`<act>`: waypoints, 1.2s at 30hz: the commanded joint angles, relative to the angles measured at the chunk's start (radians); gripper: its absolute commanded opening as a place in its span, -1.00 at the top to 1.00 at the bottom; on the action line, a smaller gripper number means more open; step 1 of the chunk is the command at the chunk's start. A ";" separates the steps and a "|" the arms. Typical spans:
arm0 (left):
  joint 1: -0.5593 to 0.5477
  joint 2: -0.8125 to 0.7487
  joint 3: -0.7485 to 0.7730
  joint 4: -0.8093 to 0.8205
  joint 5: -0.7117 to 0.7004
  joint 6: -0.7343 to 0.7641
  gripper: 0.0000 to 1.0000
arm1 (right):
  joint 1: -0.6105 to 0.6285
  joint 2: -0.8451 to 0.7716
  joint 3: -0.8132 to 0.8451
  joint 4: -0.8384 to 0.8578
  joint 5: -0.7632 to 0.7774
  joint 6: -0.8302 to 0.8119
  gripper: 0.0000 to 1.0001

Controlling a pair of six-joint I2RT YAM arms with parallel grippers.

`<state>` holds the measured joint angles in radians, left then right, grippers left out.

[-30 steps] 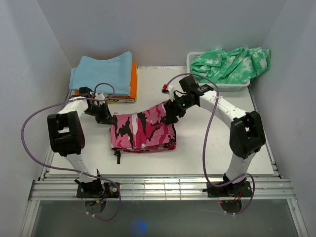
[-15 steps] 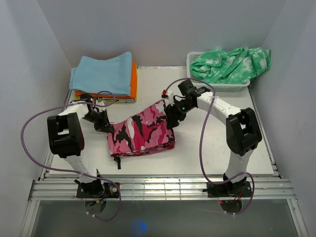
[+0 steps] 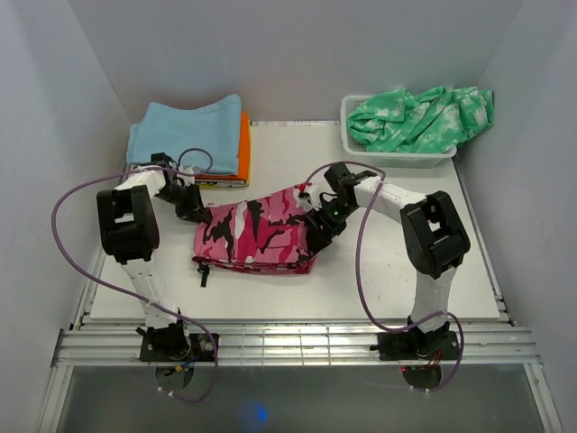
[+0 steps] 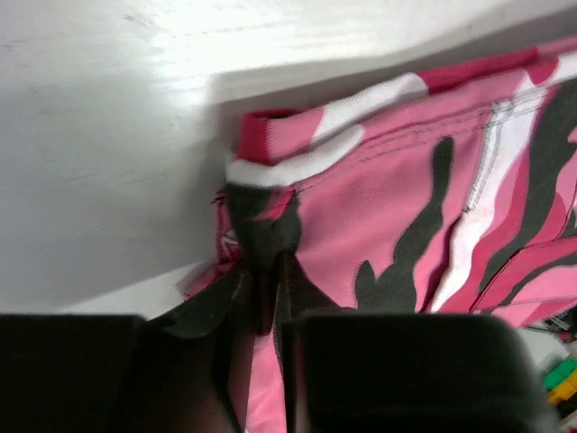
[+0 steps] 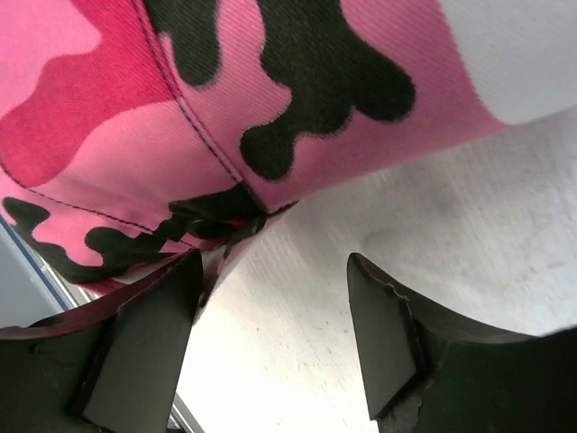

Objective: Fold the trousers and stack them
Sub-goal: Fold the trousers

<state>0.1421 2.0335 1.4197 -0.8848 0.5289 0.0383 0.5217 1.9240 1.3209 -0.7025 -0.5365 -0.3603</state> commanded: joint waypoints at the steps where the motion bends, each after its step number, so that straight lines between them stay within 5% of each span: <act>1: 0.007 0.002 0.036 0.031 -0.044 0.070 0.40 | -0.020 -0.091 0.049 -0.034 0.030 -0.002 -0.43; 4: 0.017 -0.102 0.009 0.014 -0.009 0.094 -0.06 | -0.023 -0.135 0.125 -0.081 -0.028 -0.022 -0.45; 11: 0.065 -0.375 0.007 -0.042 0.143 0.143 -0.47 | -0.020 -0.232 0.176 -0.020 -0.281 0.079 -0.54; 16: 0.067 -0.495 -0.140 -0.075 0.478 0.225 -0.47 | 0.024 -0.192 0.098 0.104 -0.468 0.243 -0.47; 21: 0.056 -0.452 -0.316 -0.086 0.615 0.226 -0.31 | 0.087 -0.120 -0.005 0.195 -0.517 0.310 -0.43; 28: 0.056 -0.235 -0.479 0.076 0.471 0.049 0.01 | 0.087 0.076 -0.152 0.169 -0.381 0.290 -0.41; 36: 0.059 0.017 -0.441 0.135 0.303 -0.008 0.04 | 0.020 0.142 -0.184 0.201 -0.276 0.314 -0.46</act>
<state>0.2035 1.9869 0.9714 -0.8684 1.0397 0.0502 0.5774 1.9789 1.1843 -0.4625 -1.0542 -0.0307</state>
